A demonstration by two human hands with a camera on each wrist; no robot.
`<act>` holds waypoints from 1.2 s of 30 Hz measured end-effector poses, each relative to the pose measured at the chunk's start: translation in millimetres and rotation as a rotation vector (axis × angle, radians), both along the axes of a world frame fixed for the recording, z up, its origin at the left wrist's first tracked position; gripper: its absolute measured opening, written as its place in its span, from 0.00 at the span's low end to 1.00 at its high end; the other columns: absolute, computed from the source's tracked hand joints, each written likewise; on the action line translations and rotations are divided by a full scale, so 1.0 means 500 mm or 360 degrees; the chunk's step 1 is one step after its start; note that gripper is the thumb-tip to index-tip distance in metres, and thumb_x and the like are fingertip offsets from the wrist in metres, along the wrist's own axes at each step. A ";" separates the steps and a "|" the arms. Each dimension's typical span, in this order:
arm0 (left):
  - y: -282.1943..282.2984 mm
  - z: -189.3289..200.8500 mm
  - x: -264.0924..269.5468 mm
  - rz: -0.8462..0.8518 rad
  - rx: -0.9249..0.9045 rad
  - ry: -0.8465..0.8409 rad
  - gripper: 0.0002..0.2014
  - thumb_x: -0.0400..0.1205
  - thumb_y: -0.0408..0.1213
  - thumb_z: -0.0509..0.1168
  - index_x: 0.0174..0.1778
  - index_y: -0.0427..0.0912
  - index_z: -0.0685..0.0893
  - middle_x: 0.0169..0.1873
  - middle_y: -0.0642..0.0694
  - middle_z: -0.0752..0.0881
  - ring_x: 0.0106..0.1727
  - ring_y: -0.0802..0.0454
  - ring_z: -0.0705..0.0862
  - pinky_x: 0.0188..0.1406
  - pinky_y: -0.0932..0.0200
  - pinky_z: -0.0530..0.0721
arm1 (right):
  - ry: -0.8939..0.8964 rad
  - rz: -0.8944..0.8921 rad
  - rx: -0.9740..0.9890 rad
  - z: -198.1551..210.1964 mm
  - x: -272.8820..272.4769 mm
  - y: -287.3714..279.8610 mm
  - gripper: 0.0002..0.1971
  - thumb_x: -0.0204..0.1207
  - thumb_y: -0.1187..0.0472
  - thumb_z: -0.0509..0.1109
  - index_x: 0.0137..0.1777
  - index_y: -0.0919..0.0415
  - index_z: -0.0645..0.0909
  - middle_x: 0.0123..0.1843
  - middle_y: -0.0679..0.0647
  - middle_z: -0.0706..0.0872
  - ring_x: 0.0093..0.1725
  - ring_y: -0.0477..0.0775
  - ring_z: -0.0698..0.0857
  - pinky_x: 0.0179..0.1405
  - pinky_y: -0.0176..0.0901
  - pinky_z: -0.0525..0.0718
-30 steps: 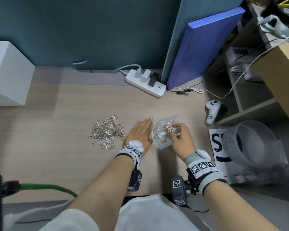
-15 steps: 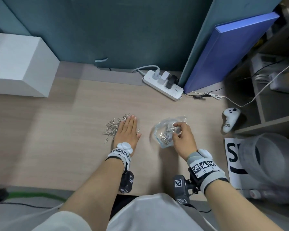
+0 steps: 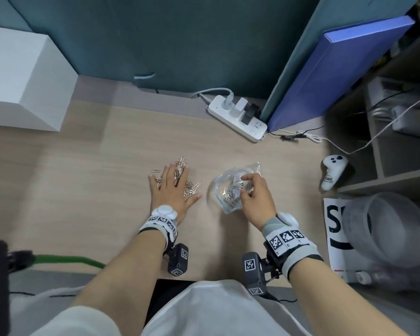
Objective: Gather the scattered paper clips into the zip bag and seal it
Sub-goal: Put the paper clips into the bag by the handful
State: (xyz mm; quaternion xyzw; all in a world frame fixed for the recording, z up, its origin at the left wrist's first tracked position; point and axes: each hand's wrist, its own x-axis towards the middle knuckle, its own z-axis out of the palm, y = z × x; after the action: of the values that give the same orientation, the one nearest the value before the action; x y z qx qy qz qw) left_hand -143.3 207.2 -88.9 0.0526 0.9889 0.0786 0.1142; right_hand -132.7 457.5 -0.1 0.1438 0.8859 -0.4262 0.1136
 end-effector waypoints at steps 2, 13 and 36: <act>0.004 0.007 -0.011 -0.0077 0.0089 0.0080 0.40 0.81 0.74 0.48 0.87 0.59 0.54 0.87 0.44 0.56 0.88 0.42 0.54 0.83 0.33 0.55 | 0.0001 0.0002 0.0005 -0.001 -0.002 -0.003 0.15 0.82 0.66 0.65 0.67 0.52 0.77 0.63 0.50 0.76 0.42 0.53 0.81 0.55 0.53 0.84; 0.036 -0.008 -0.048 -0.0138 0.0196 0.0266 0.10 0.86 0.54 0.62 0.57 0.54 0.76 0.53 0.47 0.76 0.52 0.42 0.74 0.52 0.46 0.76 | -0.0015 0.0013 0.0036 -0.014 -0.015 -0.011 0.15 0.81 0.66 0.65 0.66 0.52 0.77 0.61 0.50 0.77 0.38 0.52 0.80 0.54 0.52 0.83; 0.195 0.154 -0.082 -0.0010 0.0761 -0.0456 0.09 0.90 0.48 0.56 0.55 0.45 0.72 0.38 0.41 0.83 0.35 0.39 0.82 0.32 0.52 0.77 | -0.0072 -0.0054 -0.0102 -0.006 -0.020 -0.027 0.16 0.83 0.64 0.64 0.67 0.50 0.75 0.61 0.55 0.79 0.52 0.58 0.83 0.57 0.53 0.83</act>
State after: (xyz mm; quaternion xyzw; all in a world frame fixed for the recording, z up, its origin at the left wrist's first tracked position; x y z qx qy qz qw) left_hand -184.4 304.5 -11.7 0.0694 0.9159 0.3160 0.2374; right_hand -142.6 444.1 -2.9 0.1648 0.8664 -0.4529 0.1310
